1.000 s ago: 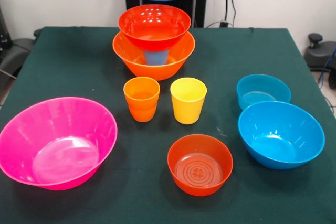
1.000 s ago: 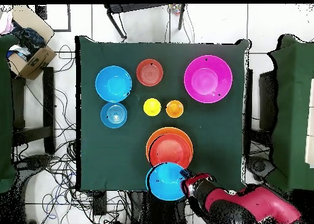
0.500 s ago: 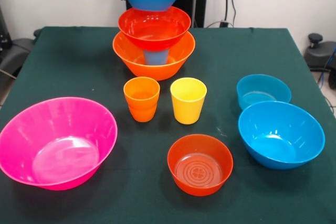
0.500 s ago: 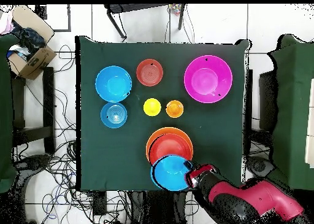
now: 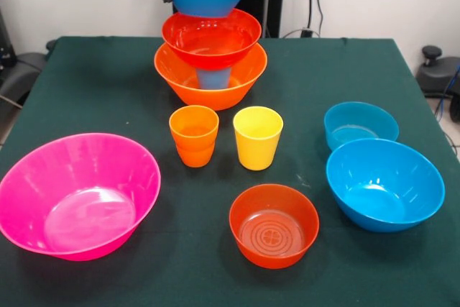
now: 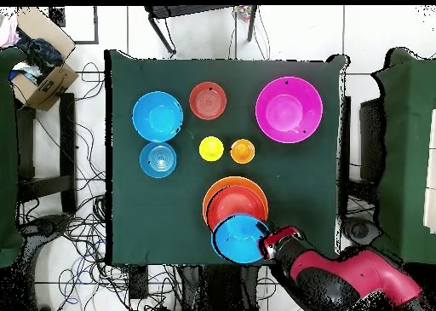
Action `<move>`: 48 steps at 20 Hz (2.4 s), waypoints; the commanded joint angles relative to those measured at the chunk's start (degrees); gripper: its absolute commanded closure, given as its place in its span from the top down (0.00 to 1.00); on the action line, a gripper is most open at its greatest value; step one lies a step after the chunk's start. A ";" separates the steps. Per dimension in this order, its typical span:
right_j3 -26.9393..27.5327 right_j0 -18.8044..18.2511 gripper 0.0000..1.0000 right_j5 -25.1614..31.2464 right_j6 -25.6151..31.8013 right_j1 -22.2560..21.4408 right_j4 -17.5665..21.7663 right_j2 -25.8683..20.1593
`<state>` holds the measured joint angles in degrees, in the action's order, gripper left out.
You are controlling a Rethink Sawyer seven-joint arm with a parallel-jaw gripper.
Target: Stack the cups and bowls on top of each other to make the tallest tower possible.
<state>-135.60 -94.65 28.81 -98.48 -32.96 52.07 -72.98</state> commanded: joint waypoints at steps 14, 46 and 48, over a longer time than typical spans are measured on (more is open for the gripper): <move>5.97 5.62 0.00 -1.15 12.55 7.74 15.18 9.63; 4.48 8.81 0.00 3.57 10.26 -6.77 0.41 -0.86; 4.32 8.95 0.00 3.13 10.20 -6.57 0.48 -0.51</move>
<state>-133.61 -89.78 28.79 -98.48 -39.34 53.23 -72.29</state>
